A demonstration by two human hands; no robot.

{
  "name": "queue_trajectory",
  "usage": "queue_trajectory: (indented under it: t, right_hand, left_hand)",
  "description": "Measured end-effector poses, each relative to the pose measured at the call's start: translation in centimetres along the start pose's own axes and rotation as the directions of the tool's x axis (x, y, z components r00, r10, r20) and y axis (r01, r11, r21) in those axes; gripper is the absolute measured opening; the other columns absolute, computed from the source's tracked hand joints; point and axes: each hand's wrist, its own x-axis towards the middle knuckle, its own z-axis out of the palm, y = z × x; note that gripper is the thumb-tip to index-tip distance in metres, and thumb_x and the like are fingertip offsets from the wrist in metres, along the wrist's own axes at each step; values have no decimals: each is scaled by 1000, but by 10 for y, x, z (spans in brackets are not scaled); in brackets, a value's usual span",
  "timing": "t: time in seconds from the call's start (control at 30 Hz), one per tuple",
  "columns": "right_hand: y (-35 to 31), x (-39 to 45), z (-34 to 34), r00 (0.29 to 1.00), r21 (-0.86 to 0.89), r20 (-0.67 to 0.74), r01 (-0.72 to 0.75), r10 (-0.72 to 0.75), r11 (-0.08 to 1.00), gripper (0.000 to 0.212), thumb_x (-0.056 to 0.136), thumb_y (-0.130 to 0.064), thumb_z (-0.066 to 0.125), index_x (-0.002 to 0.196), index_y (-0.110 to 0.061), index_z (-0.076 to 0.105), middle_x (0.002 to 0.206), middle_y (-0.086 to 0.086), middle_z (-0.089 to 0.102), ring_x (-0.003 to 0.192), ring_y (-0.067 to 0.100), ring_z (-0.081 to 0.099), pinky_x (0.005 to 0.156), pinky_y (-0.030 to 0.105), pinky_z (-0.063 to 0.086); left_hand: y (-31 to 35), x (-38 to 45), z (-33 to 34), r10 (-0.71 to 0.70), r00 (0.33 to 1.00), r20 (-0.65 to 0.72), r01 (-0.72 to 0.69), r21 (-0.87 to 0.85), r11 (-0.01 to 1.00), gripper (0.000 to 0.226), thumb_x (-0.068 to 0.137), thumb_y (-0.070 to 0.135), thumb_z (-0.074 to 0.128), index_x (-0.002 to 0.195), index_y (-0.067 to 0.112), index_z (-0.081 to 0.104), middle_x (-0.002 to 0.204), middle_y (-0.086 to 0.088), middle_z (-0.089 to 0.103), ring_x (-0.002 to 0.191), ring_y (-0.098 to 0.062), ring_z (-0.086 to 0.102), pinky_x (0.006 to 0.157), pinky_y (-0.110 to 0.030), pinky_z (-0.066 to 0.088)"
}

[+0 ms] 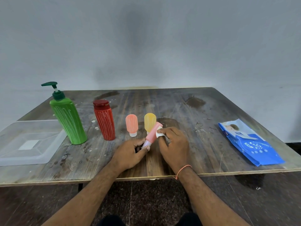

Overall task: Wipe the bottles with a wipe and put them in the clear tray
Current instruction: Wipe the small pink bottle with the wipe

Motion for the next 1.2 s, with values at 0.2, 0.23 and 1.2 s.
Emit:
queue_trajectory:
  t: [0.2,0.23,1.2]
  right_hand:
    - [1,1,1,995,27,-62,-82,83,996,13,99,-20,71,110,-23,75,108,-11,71,98,8,63,80,26,54]
    - [1,1,0,995,40,-66,-67,70,997,15,99,-19,71,113,-23,75,111,-11,72,100,9,64,83,25,54]
    - [0,-1,0,1000,-31,-10,-9,9,999,10,92,-21,74,101,-23,79,103,-11,72,92,12,59,73,32,53]
  left_hand:
    - [2,0,0,-13,1000,-23,13,-7,1000,42,101,43,64,139,28,67,111,8,77,95,-9,66,83,-40,56]
    - [2,1,0,-18,1000,-21,18,-12,1000,42,101,44,63,139,28,66,111,9,77,94,-8,66,83,-39,56]
    - [-2,0,3,-3,990,-141,-4,-52,999,49,92,40,77,139,30,66,115,15,76,92,10,61,77,-10,41]
